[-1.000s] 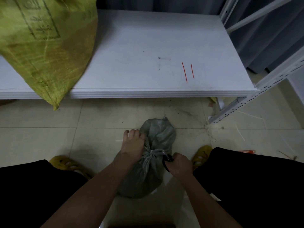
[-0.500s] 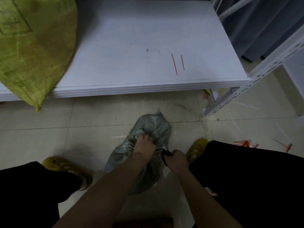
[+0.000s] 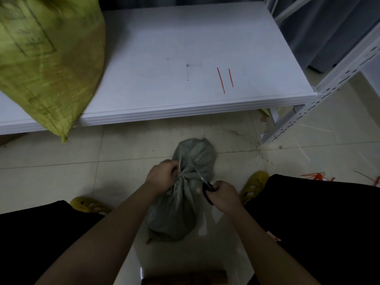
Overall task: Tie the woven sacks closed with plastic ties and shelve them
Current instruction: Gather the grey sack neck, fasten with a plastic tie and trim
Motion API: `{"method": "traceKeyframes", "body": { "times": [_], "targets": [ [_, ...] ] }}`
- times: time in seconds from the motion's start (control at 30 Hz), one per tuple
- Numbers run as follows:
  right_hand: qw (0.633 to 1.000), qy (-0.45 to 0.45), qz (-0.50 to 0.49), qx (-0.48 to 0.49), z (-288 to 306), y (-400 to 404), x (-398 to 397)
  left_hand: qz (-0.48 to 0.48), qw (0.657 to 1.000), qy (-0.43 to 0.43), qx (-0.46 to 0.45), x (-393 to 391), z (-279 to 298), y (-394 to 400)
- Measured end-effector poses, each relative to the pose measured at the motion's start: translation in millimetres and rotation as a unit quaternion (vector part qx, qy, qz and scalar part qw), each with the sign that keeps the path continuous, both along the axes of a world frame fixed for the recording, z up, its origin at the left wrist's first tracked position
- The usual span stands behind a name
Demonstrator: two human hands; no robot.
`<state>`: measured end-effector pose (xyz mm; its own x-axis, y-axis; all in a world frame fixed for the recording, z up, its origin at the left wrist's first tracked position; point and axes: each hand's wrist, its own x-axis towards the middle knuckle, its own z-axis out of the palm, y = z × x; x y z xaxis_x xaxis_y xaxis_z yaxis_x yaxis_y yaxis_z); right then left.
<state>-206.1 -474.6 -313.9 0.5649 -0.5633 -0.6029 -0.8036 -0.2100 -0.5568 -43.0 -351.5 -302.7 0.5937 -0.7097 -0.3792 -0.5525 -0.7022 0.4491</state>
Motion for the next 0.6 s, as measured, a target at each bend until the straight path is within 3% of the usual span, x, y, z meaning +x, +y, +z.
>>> {"method": "traceKeyframes", "body": {
  "times": [0.13,0.3,0.6],
  "targets": [
    [0.990,0.020,0.122,-0.073,20.7,4.6,-0.6,0.081,0.991,0.089,-0.065,17.4,0.0,15.2],
    [0.961,-0.006,0.212,-0.175,27.8,7.4,5.8,0.098,0.976,0.134,-0.143,23.8,11.3,23.3],
    [0.902,0.002,0.335,-0.273,36.2,2.0,28.7,0.077,0.974,0.177,-0.123,32.4,26.7,25.6]
  ]
}}
